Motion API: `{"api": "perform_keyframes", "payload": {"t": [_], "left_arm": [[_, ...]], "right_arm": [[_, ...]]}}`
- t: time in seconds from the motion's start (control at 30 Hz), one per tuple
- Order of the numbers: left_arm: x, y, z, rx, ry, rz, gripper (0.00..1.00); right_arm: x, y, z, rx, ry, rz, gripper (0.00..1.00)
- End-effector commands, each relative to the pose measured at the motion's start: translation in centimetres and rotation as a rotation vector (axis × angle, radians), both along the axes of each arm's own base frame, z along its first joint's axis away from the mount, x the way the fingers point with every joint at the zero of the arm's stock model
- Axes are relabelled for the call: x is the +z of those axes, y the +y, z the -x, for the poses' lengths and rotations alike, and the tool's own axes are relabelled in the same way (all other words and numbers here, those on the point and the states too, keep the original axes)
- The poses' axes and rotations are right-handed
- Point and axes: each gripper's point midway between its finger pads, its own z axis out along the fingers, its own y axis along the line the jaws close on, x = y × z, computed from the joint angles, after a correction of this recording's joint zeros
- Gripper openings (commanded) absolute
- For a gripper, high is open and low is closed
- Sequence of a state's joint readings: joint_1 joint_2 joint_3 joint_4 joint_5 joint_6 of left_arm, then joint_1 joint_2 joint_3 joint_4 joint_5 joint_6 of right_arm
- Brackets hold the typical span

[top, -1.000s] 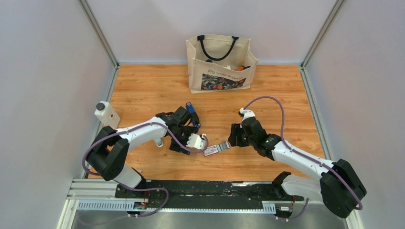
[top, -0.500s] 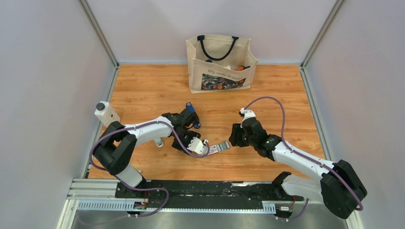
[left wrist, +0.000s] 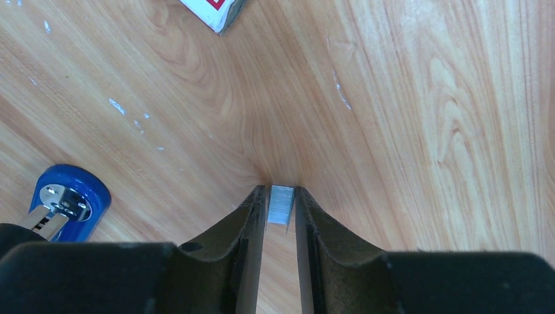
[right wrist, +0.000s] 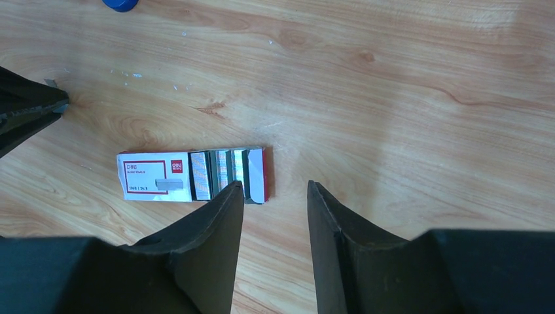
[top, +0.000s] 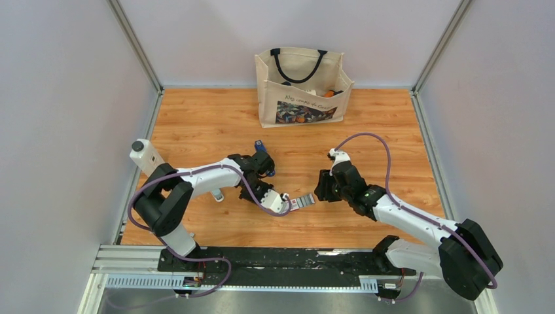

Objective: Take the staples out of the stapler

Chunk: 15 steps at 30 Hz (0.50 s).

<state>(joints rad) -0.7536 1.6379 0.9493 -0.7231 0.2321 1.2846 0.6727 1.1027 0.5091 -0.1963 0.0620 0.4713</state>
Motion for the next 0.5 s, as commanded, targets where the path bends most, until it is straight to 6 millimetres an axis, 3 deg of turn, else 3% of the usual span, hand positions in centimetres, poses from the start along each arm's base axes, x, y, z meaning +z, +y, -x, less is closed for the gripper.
{"api": "perform_keyframes", "payload": {"t": [0.0,0.17,0.27,0.47], "left_arm": [[0.4,-0.2,0.0,0.000,0.011,-0.014,0.32],[0.9,-0.4,-0.5,0.058,0.001,-0.013,0.19],[2.4,-1.1,-1.8,0.159,-0.021,-0.002,0.09],[9.3,-4.1,-1.5,0.350,0.079,0.181,0.08]], "right_arm": [[1.3,0.6,-0.7,0.005,-0.052,-0.045,0.43],[1.5,0.7,-0.7,0.012,-0.055,-0.048,0.42],[1.8,0.9,-0.8,0.019,-0.061,-0.055,0.42],[5.0,1.4,-0.9,0.045,-0.128,-0.112,0.47]]}}
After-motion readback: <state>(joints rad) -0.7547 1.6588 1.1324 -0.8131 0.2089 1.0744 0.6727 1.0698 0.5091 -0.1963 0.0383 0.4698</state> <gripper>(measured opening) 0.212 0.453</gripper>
